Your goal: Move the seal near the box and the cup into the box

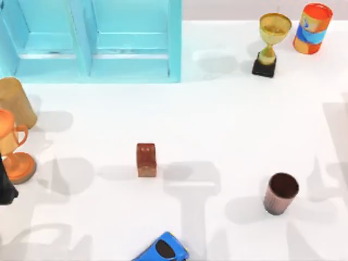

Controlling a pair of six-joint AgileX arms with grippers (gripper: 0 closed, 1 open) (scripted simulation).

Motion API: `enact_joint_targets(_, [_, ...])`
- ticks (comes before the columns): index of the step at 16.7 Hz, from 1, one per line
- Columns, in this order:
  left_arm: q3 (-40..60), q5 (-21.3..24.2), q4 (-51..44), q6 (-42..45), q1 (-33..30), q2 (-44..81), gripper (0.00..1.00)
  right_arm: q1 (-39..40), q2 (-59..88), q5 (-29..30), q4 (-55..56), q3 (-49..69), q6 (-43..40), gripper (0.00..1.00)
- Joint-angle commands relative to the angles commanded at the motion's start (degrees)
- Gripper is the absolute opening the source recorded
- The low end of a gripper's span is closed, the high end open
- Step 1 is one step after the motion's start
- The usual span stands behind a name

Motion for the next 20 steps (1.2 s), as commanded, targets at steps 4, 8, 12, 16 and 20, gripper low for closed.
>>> enact_joint_targets(4, [0.0, 0.0, 0.0, 0.0, 0.0, 0.0, 1.00, 6.6, 16.7, 0.3, -10.4, 17.2, 4.8, 1.00])
enact_joint_targets(8, [0.0, 0.0, 0.0, 0.0, 0.0, 0.0, 1.00, 14.5, 35.6, 0.2, -21.0, 39.7, 12.3, 1.00])
enact_joint_targets(12, [0.0, 0.0, 0.0, 0.0, 0.0, 0.0, 1.00, 22.5, 55.6, 0.1, -31.5, 64.5, 21.4, 1.00])
enact_joint_targets(16, [0.0, 0.0, 0.0, 0.0, 0.0, 0.0, 1.00, 29.8, 76.7, 0.6, -42.4, 88.0, 30.5, 1.00])
enact_joint_targets(20, [0.0, 0.0, 0.0, 0.0, 0.0, 0.0, 1.00, 35.8, 97.8, 1.6, -53.9, 107.2, 38.4, 1.00])
